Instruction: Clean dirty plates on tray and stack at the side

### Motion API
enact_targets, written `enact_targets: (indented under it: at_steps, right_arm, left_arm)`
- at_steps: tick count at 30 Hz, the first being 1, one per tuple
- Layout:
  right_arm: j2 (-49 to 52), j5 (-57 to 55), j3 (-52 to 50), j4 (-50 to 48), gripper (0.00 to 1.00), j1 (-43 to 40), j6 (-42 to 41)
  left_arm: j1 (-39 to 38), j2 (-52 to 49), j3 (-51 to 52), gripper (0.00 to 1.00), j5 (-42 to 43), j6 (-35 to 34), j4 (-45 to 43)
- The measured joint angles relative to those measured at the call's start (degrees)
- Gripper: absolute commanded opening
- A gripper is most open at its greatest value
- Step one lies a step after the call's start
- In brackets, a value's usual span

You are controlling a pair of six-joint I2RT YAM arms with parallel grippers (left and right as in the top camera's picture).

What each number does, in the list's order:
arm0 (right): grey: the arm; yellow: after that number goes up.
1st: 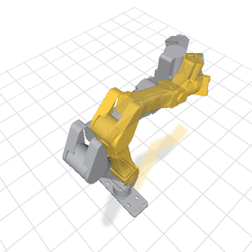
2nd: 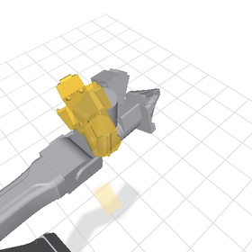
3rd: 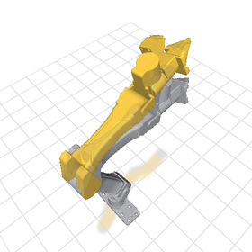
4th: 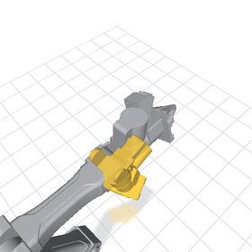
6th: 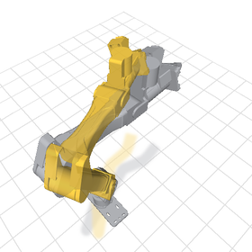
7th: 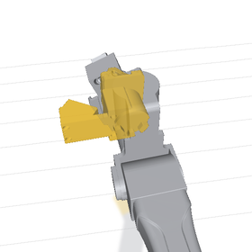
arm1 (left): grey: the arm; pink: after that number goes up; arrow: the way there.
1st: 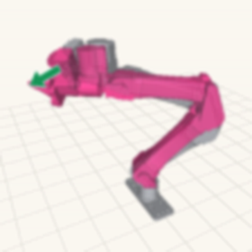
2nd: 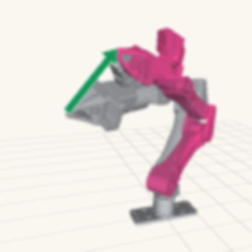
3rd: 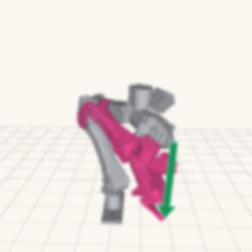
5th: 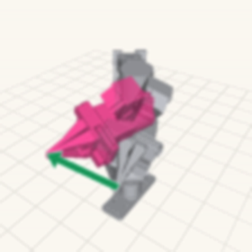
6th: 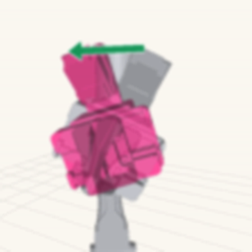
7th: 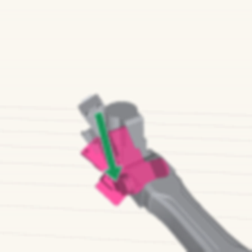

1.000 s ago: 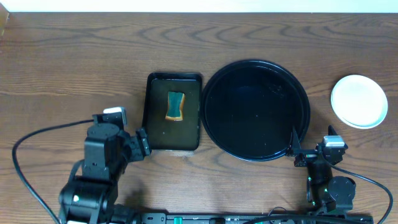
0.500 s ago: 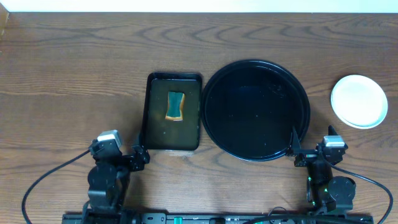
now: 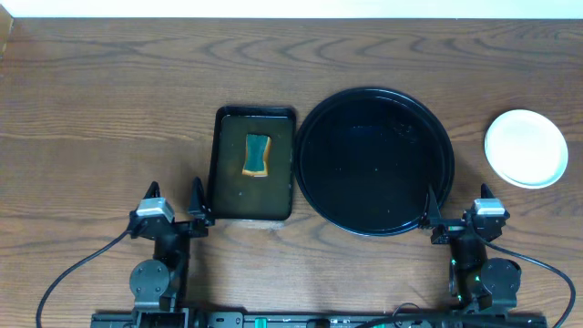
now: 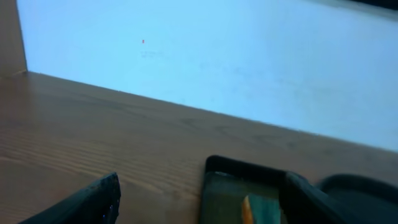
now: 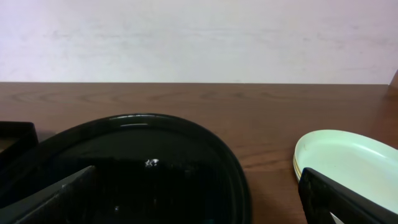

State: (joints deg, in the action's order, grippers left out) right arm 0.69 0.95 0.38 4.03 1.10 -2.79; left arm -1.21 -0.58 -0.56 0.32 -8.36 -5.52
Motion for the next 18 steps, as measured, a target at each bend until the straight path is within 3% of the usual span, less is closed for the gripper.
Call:
enact_targets:
  at_steps: [5, 18]
  right_arm:
    - [0.00, 0.00, 0.00, -0.13, 0.99, 0.00, -0.02]
    - [0.00, -0.15, 0.00, 0.00, 0.99, 0.00, 0.00]
  left_arm:
    - [-0.02, -0.15, -0.15, 0.82, 1.46, 2.82, 6.51]
    - [0.00, -0.13, -0.28, 0.82, 2.32, 3.98, 6.80]
